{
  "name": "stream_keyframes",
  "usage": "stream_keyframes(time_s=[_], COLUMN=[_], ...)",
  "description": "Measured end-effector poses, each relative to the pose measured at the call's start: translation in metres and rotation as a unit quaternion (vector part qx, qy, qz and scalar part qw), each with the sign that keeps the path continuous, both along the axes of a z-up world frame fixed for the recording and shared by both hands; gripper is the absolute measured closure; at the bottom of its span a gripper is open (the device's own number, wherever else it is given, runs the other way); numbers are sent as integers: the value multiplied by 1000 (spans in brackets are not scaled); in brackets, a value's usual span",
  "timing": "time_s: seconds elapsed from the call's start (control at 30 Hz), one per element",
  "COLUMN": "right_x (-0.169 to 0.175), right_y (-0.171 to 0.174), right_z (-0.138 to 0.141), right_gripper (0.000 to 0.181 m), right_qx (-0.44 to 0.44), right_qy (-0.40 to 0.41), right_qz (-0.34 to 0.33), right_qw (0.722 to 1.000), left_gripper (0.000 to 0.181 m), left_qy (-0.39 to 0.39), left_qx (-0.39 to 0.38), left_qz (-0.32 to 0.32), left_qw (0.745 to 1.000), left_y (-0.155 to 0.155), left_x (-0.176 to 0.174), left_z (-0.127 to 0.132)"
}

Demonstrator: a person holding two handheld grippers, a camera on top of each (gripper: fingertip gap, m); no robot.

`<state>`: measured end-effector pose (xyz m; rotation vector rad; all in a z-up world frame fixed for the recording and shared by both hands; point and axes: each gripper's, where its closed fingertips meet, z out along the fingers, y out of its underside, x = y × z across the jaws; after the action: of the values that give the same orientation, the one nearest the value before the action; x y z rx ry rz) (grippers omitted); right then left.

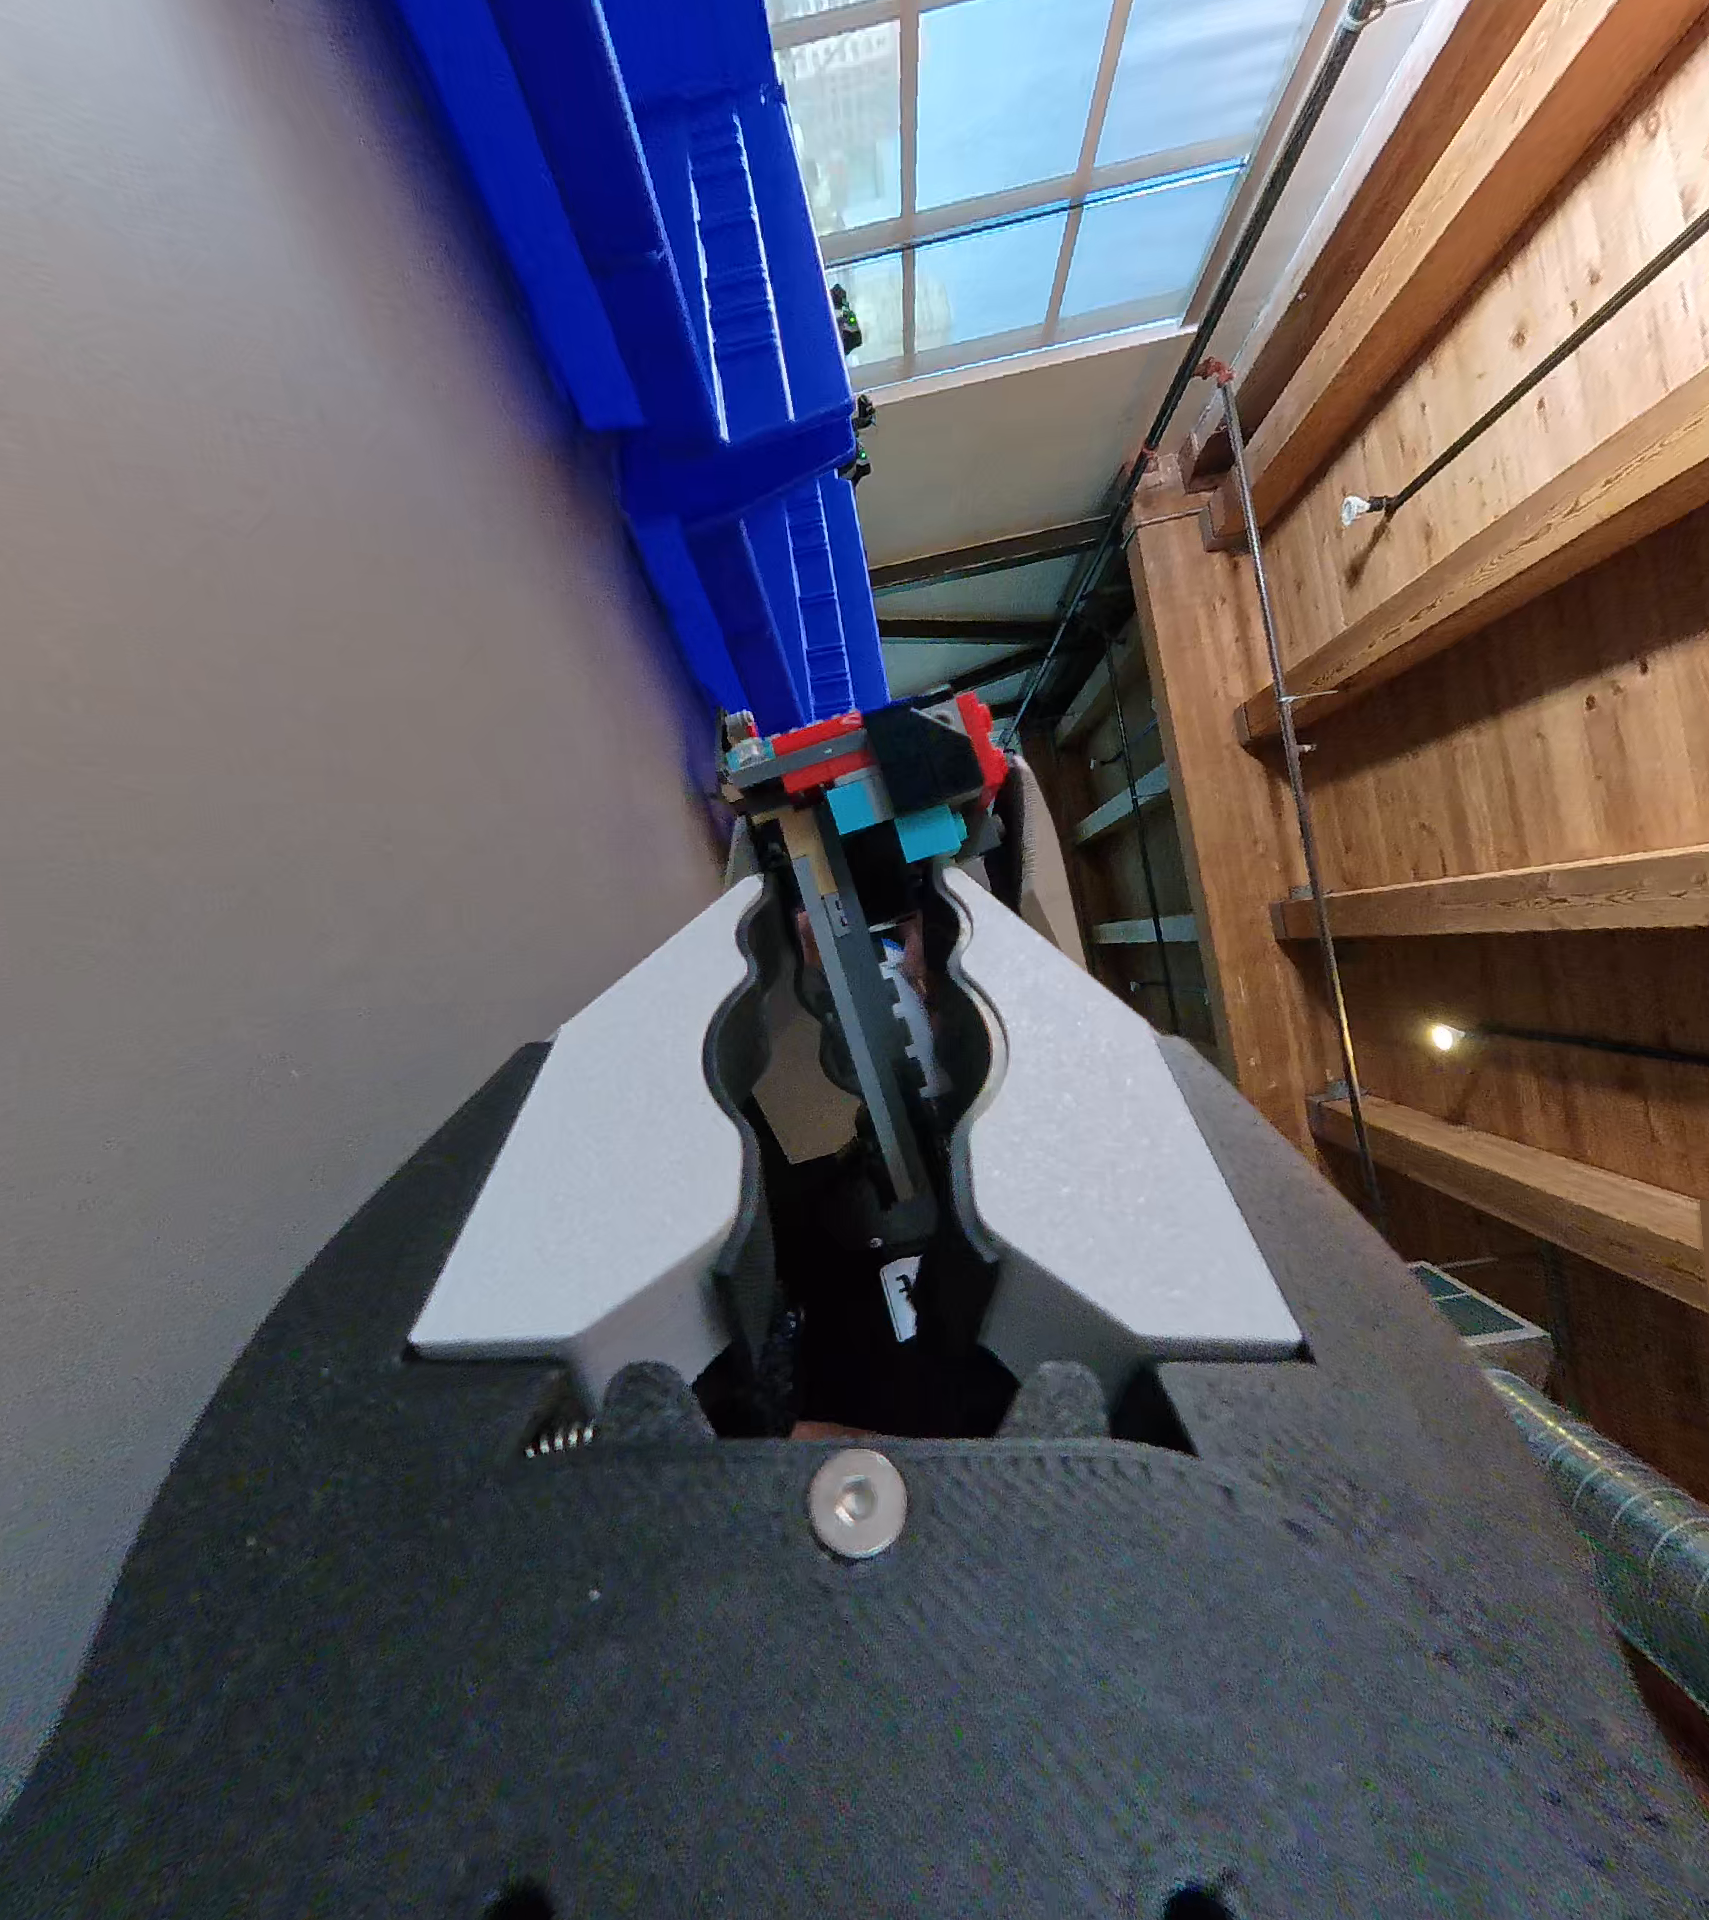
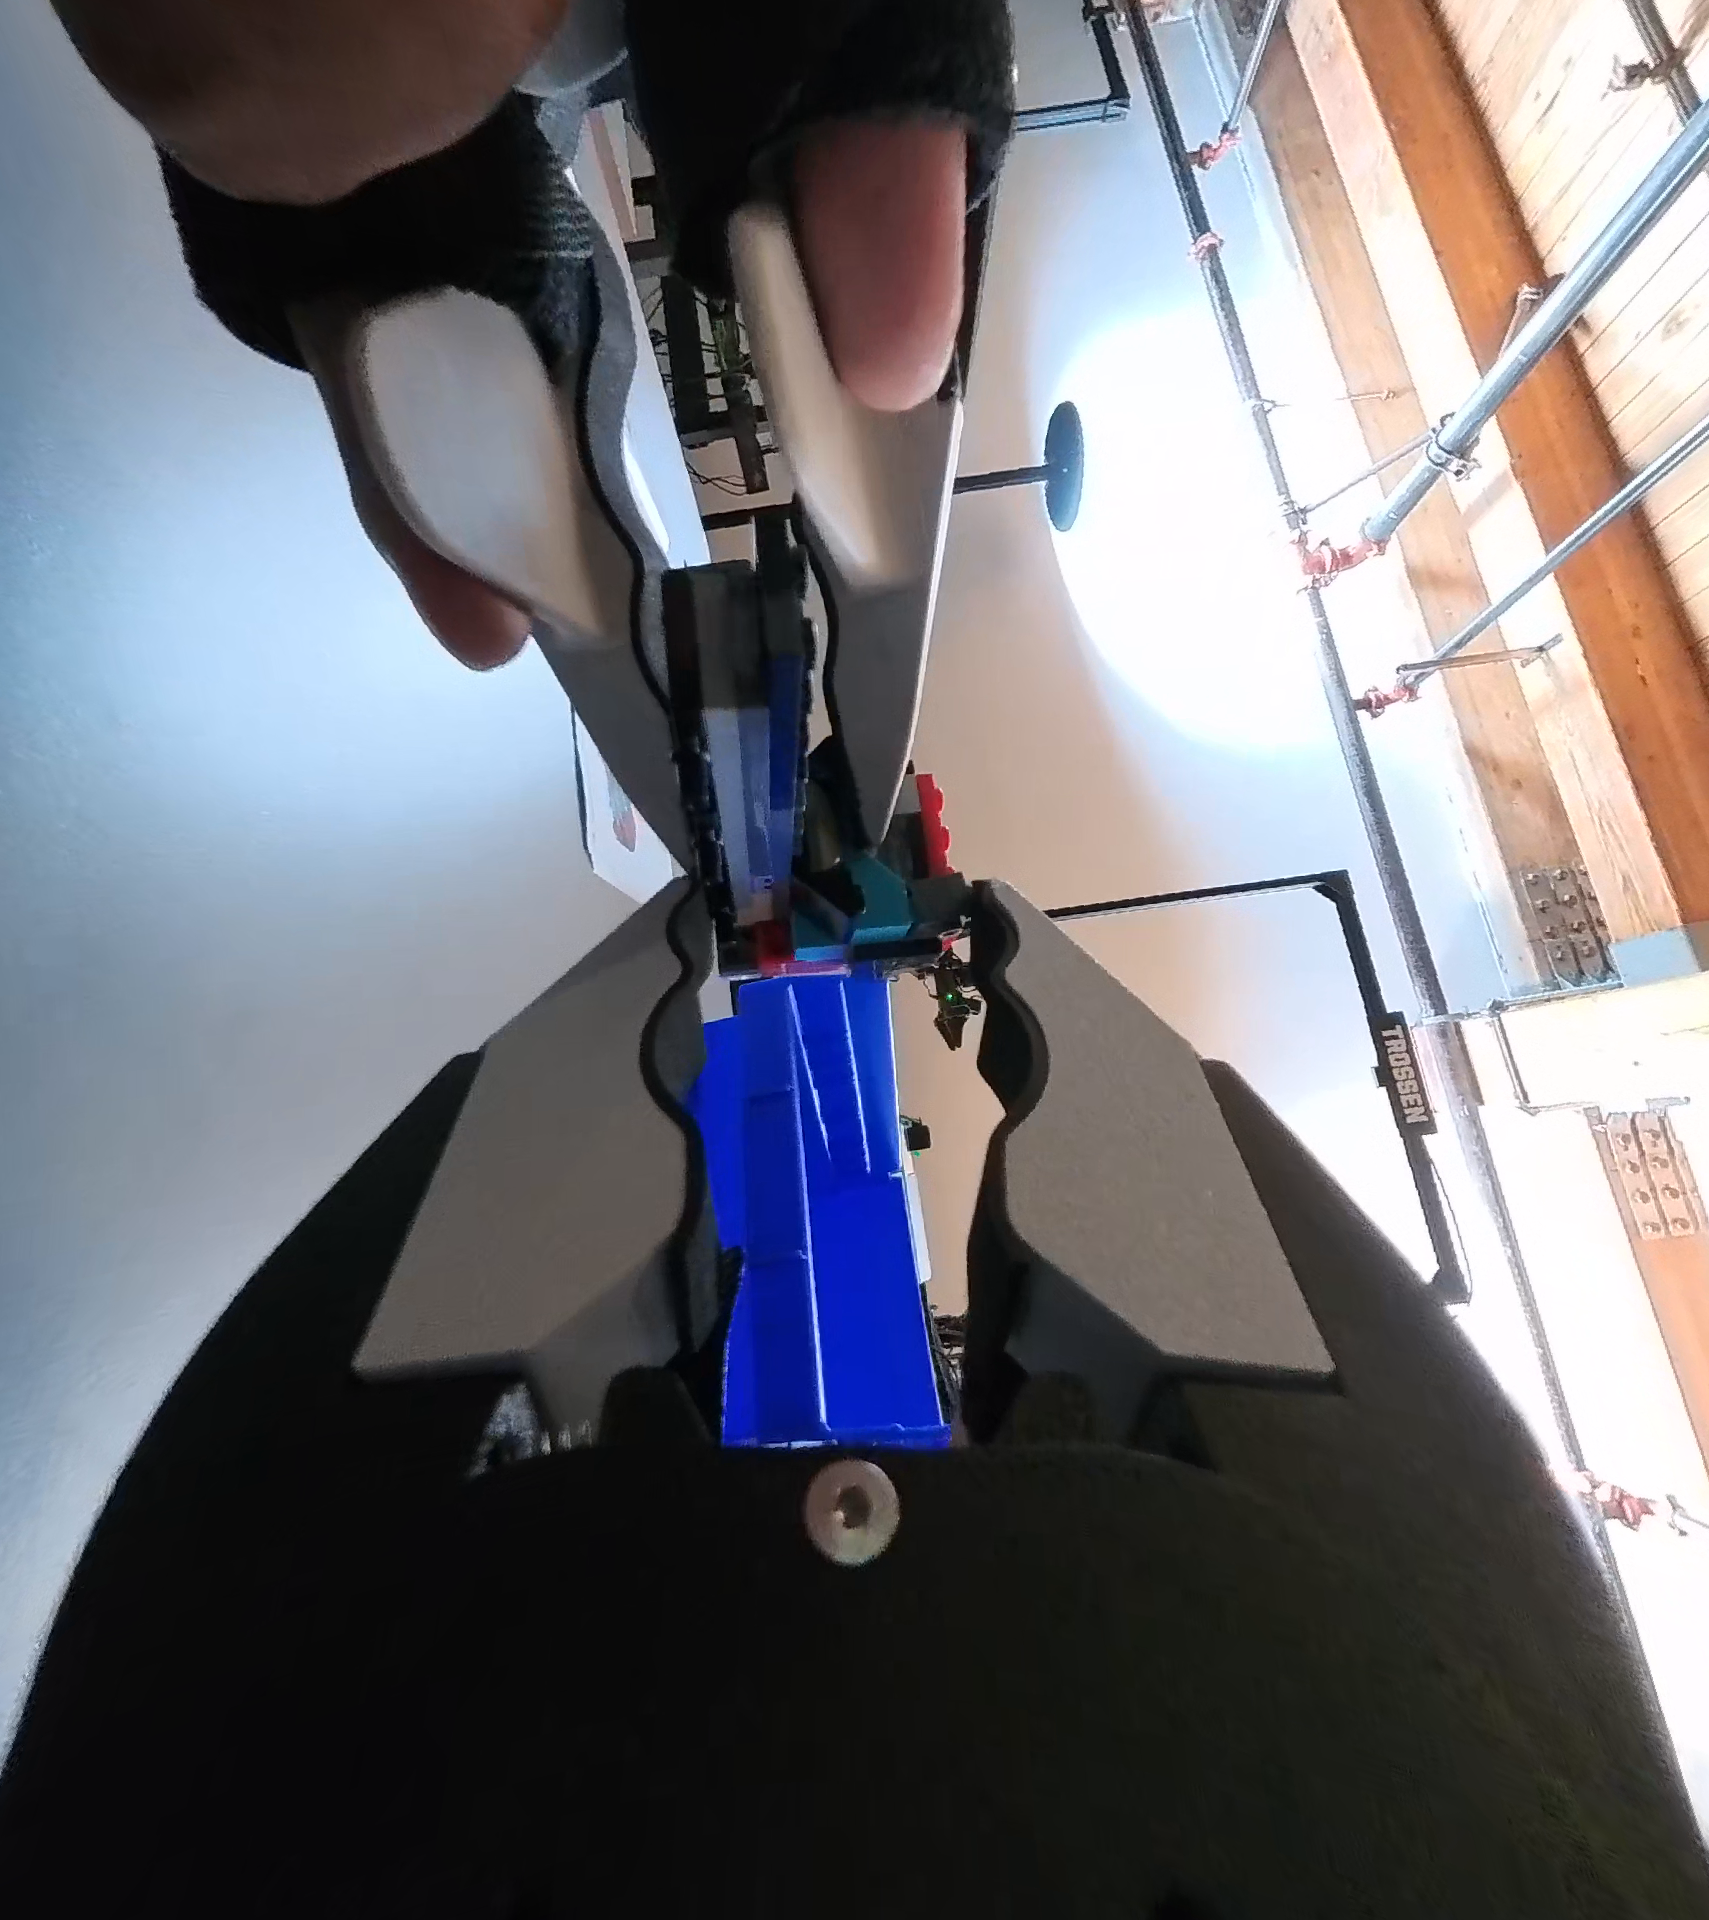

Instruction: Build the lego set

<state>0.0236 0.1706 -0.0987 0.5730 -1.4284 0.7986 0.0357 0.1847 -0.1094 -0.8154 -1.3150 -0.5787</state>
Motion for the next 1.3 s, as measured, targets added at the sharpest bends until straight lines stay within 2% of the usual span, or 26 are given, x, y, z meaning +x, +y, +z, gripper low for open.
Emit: stream_keyframes(time_s=[0.7, 1.3], right_x=[-3, -4], right_y=[2, 2], right_z=[0, -6], right_gripper=[131, 130], right_qx=[16, 27], right_qy=[30, 23], right_qz=[-25, -21], right_qw=[999, 999], left_gripper=[156, 157], left_qy=[-11, -22], left_qx=[27, 30], left_qz=[10, 23], left_qw=[1000, 999], left_y=[-1, -5], left_x=[-1, -5], left_z=[0, -5])
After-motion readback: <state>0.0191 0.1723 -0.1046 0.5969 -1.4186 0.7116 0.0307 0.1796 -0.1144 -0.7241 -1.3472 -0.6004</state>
